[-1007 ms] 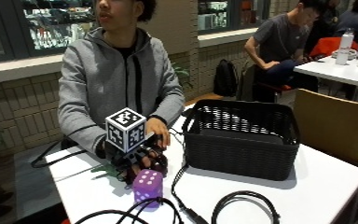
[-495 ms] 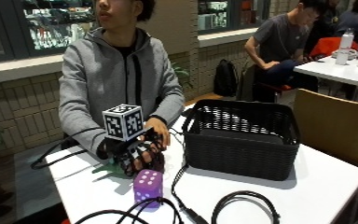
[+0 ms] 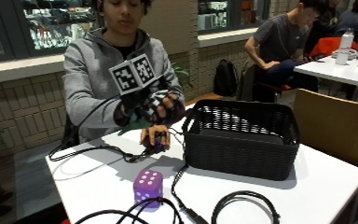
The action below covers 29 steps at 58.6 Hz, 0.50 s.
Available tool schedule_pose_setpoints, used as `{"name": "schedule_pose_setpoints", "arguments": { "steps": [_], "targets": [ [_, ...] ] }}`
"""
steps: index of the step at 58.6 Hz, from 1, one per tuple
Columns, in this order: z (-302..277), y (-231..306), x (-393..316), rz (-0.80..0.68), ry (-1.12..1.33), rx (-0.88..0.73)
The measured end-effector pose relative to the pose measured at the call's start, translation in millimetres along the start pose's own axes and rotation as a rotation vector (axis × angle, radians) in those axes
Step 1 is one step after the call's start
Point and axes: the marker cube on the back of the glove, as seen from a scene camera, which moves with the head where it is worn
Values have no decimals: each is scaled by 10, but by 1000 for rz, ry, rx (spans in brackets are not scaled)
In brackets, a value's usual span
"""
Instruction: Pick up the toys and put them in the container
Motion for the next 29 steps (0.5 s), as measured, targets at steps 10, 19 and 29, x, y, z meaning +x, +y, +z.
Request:
{"name": "schedule_pose_setpoints", "arguments": {
  "steps": [10, 19, 29],
  "targets": [
    [-62, -672, -439, -112, -28, -46],
    [113, -1112, -884, -179, -15, -111],
    [347, -1397, -1139, -152, 68, -196]
  ]
}}
